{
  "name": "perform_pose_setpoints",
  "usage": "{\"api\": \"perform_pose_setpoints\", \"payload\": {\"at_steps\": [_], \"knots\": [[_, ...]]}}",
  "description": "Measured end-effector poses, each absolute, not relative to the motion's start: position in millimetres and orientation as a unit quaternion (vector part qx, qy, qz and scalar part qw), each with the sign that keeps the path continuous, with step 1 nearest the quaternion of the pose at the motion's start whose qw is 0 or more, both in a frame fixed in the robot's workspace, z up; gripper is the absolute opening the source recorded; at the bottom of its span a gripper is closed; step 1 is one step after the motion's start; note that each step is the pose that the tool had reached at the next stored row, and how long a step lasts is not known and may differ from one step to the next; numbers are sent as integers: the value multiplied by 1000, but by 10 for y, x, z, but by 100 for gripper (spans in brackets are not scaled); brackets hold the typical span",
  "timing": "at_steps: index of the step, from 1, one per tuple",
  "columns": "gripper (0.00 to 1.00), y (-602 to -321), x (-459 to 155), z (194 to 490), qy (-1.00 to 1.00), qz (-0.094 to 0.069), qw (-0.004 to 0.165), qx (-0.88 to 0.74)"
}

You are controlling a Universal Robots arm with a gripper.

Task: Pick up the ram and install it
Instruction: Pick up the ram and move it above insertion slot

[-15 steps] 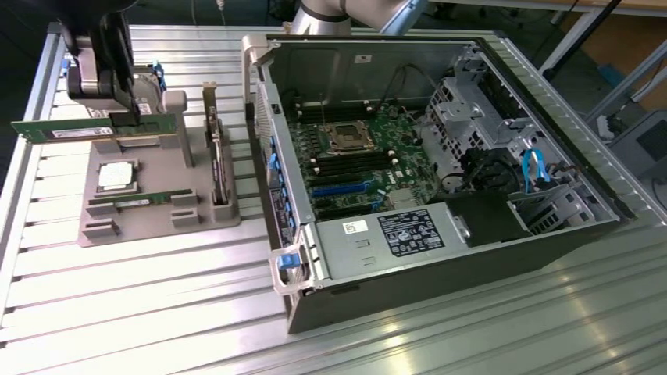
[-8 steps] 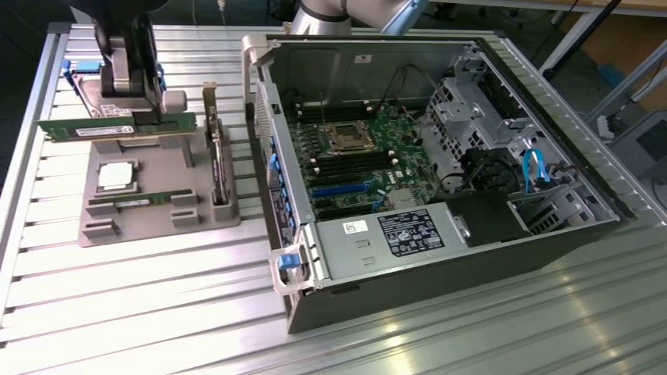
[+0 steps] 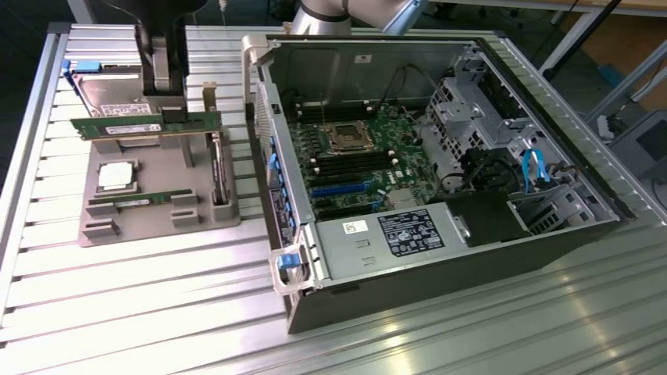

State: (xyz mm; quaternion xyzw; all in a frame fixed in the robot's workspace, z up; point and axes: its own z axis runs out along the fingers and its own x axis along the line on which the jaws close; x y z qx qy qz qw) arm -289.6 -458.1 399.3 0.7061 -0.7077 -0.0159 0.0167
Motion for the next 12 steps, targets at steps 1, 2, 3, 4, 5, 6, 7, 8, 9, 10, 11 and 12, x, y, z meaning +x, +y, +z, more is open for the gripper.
{"api": "perform_pose_setpoints", "payload": {"at_steps": [1,2,3,4,5,6,7,8,9,10,11,12], "knots": [[12,-4581,-2866,3993,-708,-16,17,706],[12,-4581,-2838,3992,-708,-16,17,706],[12,-4580,-2808,3992,-708,-16,17,706],[12,-4581,-2775,3992,-708,-16,17,706],[12,-4581,-2736,3992,-708,-16,17,706],[12,-4581,-2689,3993,-708,-17,17,706],[12,-4581,-2660,3993,-708,-17,18,706],[12,-4581,-2626,3993,-708,-17,18,706],[12,-4581,-2598,3992,-708,-17,18,706],[12,-4581,-2564,3992,-708,-17,18,706],[12,-4581,-2532,3992,-708,-17,18,706],[12,-4582,-2457,3992,-708,-18,18,706]]}}
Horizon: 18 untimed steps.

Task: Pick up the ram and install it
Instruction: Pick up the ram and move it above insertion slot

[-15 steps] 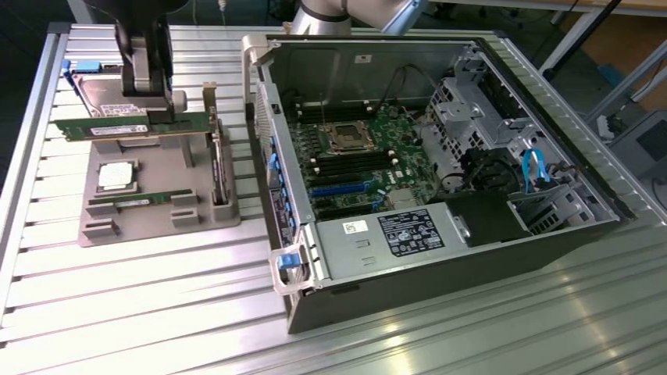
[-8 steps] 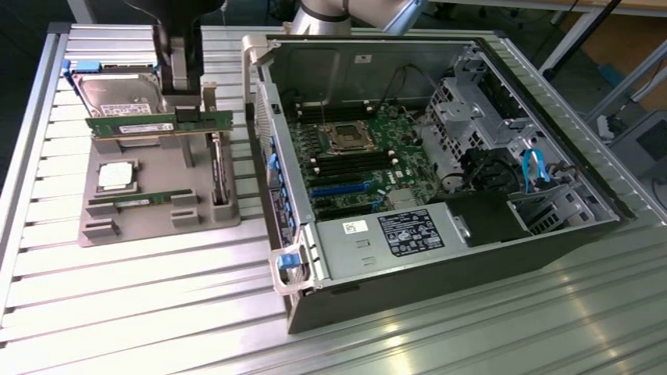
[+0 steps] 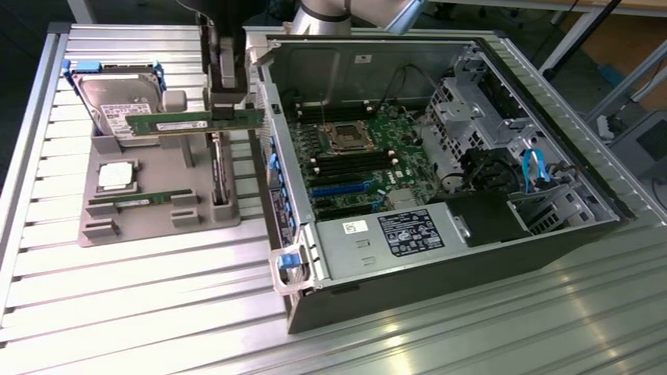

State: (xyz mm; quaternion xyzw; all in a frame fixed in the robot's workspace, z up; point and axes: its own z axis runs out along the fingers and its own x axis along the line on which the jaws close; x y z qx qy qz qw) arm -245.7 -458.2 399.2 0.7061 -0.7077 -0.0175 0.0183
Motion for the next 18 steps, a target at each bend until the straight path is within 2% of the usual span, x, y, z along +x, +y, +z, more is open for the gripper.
{"api": "perform_pose_setpoints", "payload": {"at_steps": [18], "knots": [[12,-4582,-1565,3992,-707,-20,21,706]]}}
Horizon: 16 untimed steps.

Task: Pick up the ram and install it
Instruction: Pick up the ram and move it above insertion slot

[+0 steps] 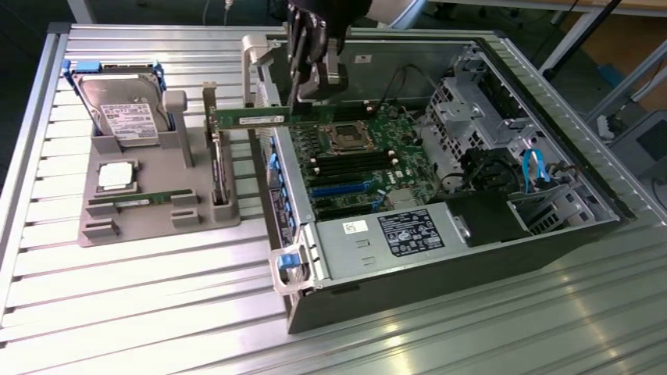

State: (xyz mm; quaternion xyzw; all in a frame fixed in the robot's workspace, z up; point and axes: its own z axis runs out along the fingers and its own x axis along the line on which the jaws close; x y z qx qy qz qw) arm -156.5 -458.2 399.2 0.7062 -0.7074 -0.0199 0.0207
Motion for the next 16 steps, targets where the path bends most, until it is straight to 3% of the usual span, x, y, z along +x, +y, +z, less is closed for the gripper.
{"api": "perform_pose_setpoints", "payload": {"at_steps": [16], "knots": [[12,-4582,-943,3992,-707,-20,21,707]]}}
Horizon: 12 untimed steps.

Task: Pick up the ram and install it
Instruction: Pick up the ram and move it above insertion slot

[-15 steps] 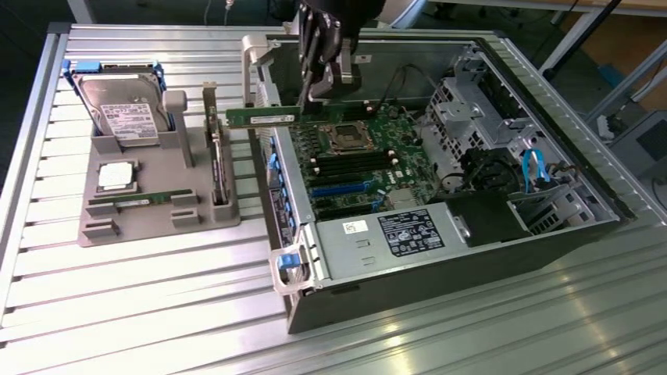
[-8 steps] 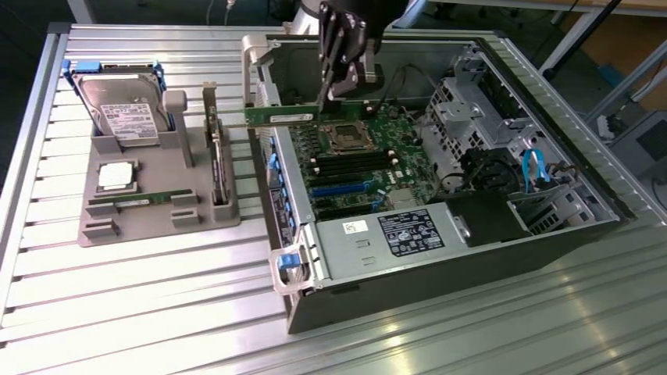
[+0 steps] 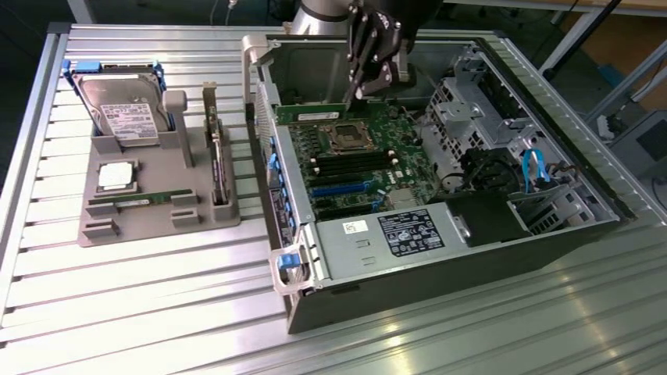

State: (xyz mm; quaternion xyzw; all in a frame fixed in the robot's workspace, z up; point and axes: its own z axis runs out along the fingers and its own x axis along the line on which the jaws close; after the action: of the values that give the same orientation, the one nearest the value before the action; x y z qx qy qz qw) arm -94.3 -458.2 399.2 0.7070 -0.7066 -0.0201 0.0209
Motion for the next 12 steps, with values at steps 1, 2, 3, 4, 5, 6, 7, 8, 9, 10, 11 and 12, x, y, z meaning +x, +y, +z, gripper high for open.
{"api": "perform_pose_setpoints", "payload": {"at_steps": [1,2,3,4,5,6,7,8,9,10,11,12], "knots": [[12,-4582,-908,3992,-707,-20,21,707],[12,-4582,-873,3992,-707,-20,21,707],[12,-4582,-838,3993,-706,-20,21,707],[12,-4582,-807,3993,-706,-20,21,707],[12,-4582,-776,3993,-706,-20,21,708],[12,-4582,-743,3992,-706,-20,21,708],[12,-4582,-692,3992,-705,-20,21,709],[12,-4582,-656,3993,-705,-20,21,709],[12,-4582,-597,3993,-704,-20,21,709],[12,-4582,-528,3993,-704,-20,21,710],[12,-4582,-475,3992,-704,-20,21,710],[12,-4582,-441,3993,-704,-20,21,710]]}}
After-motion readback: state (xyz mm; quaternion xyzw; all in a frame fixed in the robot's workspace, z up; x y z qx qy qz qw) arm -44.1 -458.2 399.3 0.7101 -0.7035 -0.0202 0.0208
